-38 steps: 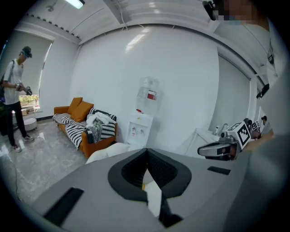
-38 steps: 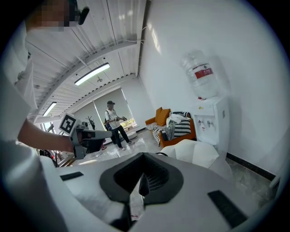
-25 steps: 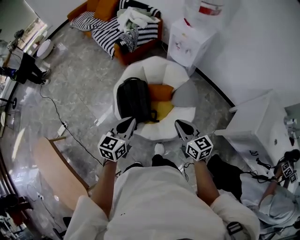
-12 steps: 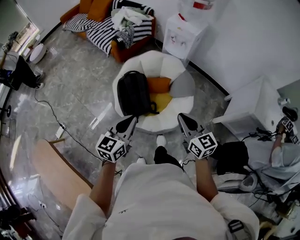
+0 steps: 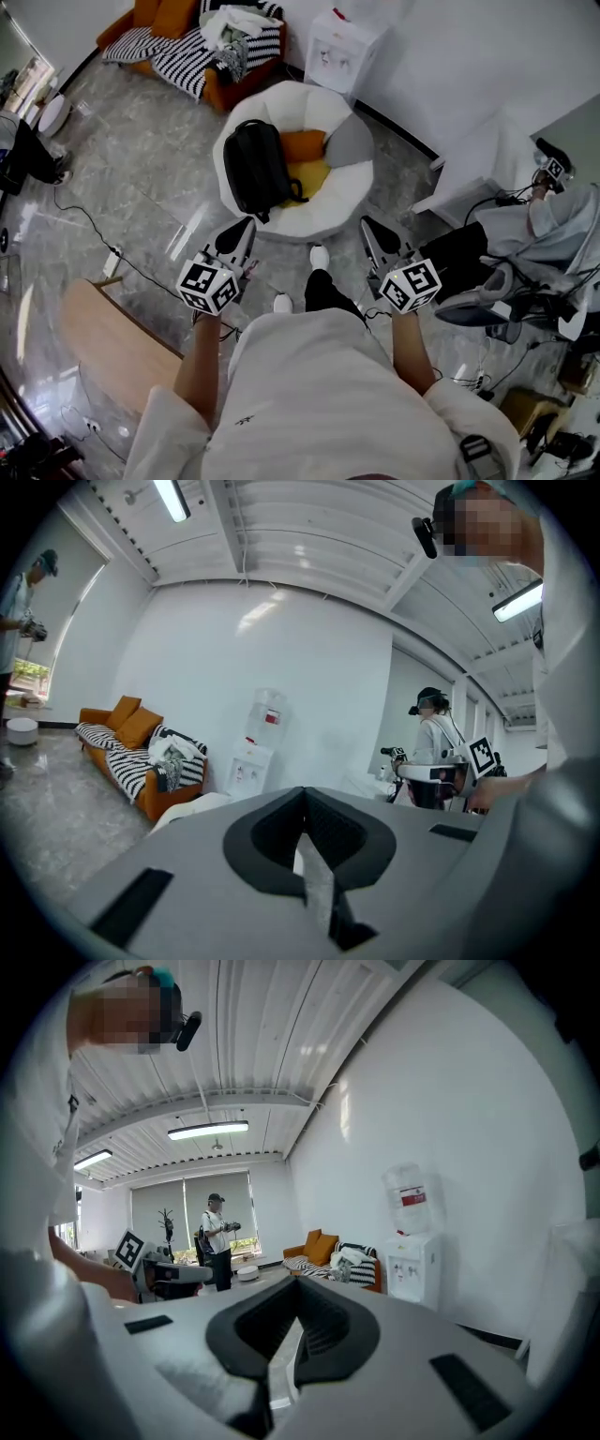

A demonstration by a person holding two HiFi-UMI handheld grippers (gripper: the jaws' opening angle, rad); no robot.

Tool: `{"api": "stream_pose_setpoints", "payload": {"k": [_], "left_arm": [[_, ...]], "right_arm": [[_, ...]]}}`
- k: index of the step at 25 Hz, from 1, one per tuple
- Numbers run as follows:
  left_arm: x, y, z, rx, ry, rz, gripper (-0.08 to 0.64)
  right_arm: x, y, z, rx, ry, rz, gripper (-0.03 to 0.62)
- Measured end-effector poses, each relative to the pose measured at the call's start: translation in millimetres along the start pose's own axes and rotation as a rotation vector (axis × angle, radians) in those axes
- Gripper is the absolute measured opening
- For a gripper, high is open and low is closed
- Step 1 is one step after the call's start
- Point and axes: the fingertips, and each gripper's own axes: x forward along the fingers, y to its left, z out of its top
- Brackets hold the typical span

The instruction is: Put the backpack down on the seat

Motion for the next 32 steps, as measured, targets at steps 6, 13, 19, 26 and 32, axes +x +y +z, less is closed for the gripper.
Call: {"api": "stream_pose_setpoints", "payload": {"k": [6,13,19,26,32], "left_arm": [[-23,-9,-6,-0.002,-0.011,-0.001,0.017],[-25,-32,5,0.013,-0.045,0.002,0.017],[-20,-59,6,0.024,-0.031,0.025,0.017],[-13,-91,5,0.025,-0.053,0.071,0.017],[-5,-103,-8,0.026,-0.037,0.111,0.017]], "right_arm": [[-24,19,8,-0.002,-0.039,-0.020,0.023],[-44,13,10,-0.009,-0.050,-0.013,0.022],[-68,1,16,-0.010,-0.036,0.010,0.022],[-93,-18,8,-0.023,-0.011,0.053,0.021],[-102,-37,-6,-0.018,0.011,0.067,0.021]]}}
